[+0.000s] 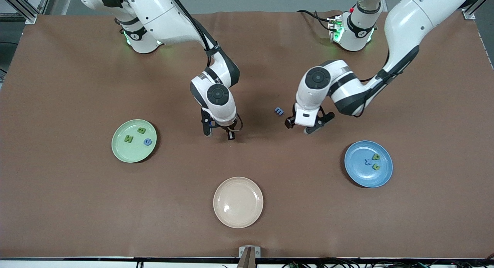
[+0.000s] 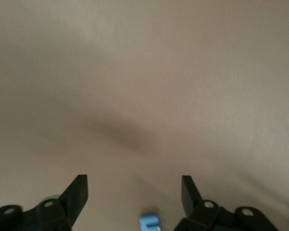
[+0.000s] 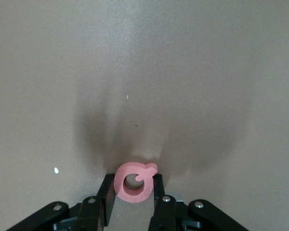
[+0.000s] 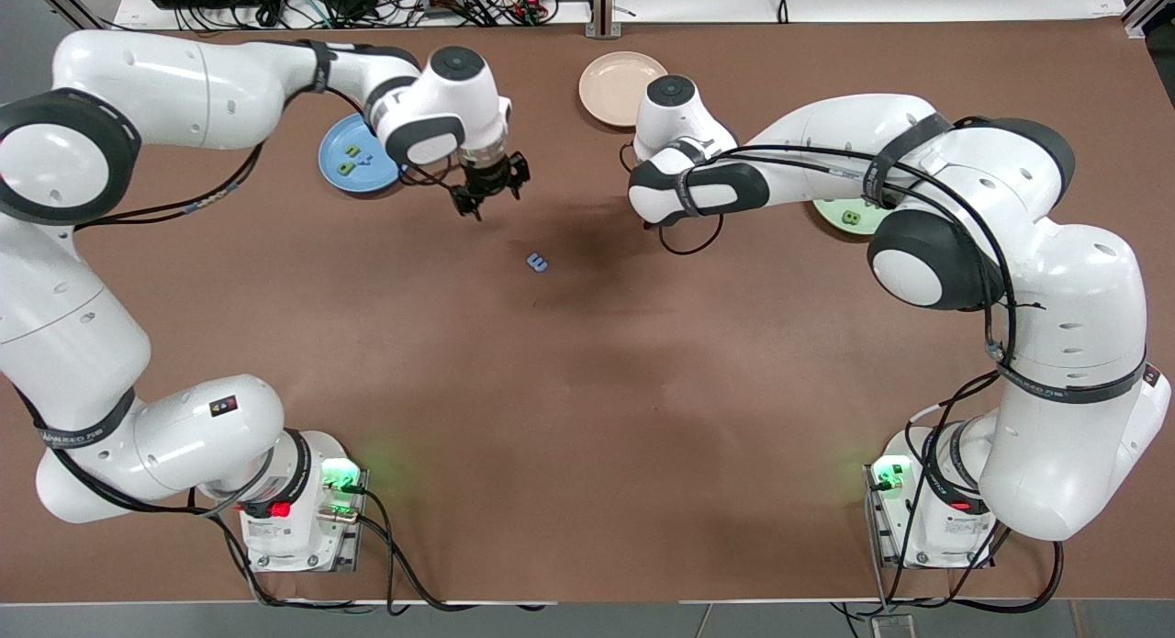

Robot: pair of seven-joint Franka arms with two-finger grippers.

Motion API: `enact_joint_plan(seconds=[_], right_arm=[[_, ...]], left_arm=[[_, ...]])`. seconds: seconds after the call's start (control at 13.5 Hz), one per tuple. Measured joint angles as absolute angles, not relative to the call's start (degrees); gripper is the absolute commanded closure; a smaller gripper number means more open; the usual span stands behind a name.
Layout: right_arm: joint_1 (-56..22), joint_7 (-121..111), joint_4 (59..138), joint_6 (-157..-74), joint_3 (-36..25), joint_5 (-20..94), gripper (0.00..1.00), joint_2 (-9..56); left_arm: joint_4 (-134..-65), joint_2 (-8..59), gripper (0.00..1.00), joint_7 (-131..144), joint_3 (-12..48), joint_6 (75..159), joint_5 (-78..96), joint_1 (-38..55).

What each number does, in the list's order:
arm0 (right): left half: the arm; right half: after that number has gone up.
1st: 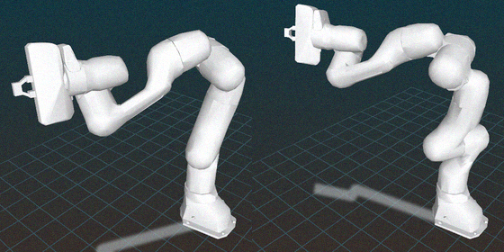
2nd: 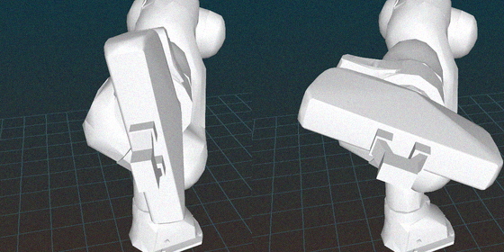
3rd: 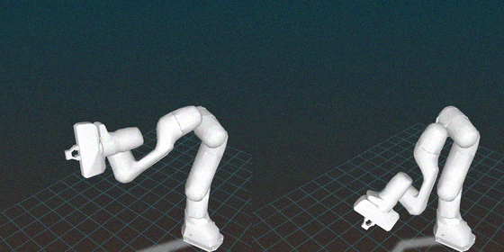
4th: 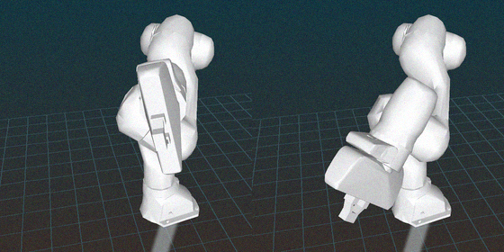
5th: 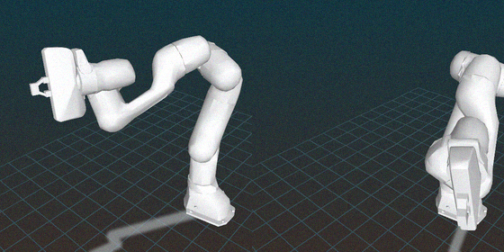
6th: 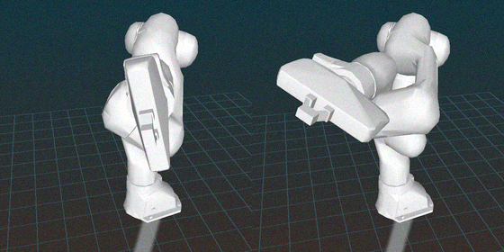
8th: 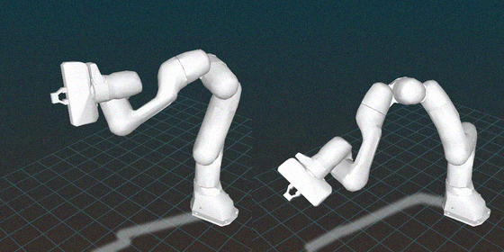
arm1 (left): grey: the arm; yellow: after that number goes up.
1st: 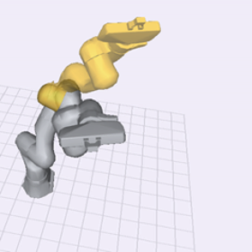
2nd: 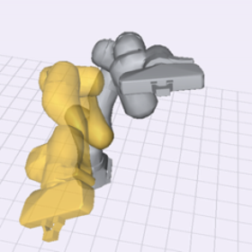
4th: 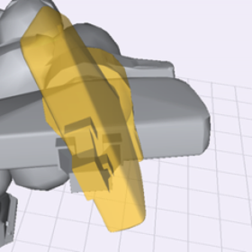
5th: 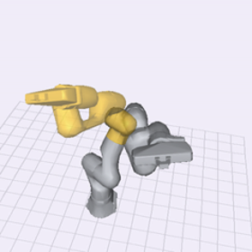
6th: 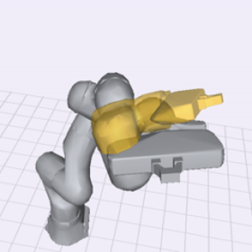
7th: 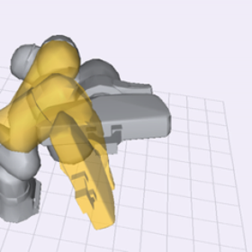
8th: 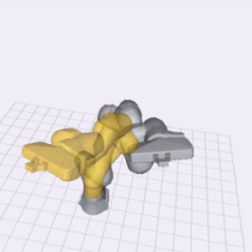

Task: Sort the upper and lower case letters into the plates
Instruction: 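Drop the pink G into the green plate while the left carries e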

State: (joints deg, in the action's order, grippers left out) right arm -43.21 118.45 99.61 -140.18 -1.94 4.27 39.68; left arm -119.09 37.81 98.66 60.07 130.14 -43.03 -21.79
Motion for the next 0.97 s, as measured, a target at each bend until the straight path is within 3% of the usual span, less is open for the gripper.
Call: enact_joint_plan(seconds=[0.3,0.59,0.97], right_arm=[[-42.02,113.05,99.48,-139.29,-3.25,4.12,1.0,39.62],[-35.06,98.27,98.78,-131.72,-3.64,4.09,1.0,35.67],[-24.76,78.25,107.14,-130.55,-3.86,4.08,1.0,27.66]], left_arm=[[-120.78,39.11,0.22,107.4,59.65,133.4,-43.03,-19.06],[-121.36,39.85,0.25,114.33,55.81,136.8,-46.84,-14.67],[-121.79,40.87,0.26,118.18,54.23,137.23,-49.3,-12.32]])
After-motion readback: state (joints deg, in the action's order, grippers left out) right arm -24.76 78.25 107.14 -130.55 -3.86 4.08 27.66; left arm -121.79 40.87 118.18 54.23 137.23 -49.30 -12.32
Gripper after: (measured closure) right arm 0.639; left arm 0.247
